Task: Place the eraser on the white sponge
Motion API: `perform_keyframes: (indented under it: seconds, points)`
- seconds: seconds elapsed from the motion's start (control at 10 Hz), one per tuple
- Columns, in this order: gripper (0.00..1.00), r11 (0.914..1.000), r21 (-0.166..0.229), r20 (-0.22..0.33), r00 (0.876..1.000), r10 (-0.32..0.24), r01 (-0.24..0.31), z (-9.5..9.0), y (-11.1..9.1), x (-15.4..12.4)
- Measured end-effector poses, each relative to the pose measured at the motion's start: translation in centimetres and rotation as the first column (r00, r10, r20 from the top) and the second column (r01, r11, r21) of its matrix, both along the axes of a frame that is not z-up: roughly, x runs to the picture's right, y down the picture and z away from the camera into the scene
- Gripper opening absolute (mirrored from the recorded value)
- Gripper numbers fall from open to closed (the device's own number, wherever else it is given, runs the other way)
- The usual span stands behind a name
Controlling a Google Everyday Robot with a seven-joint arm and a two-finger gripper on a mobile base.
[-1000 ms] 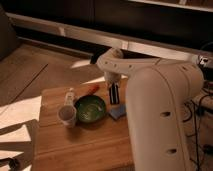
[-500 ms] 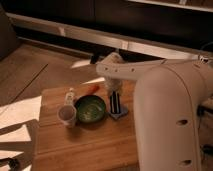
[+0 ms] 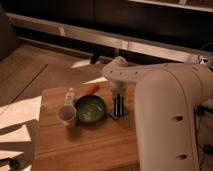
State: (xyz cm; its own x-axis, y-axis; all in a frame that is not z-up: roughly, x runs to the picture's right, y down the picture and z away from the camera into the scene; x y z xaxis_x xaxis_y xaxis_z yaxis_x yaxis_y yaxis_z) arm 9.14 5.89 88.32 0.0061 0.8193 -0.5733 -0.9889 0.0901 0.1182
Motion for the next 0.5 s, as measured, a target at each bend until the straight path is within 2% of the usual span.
perform_keyframes:
  seconds: [0.2,0.4,0.5]
  points:
    - [0.02,0.9998,-0.020,0.025,1.000,0.006,-0.005,1.7,0.7,-0.4]
    - [0.06,0.9983,-0.057,0.064,0.998,-0.007,0.010,2.4,1.5,-1.4]
    - [0.06,0.9983,-0.057,0.063,0.998,-0.008,0.011,2.4,1.5,-1.4]
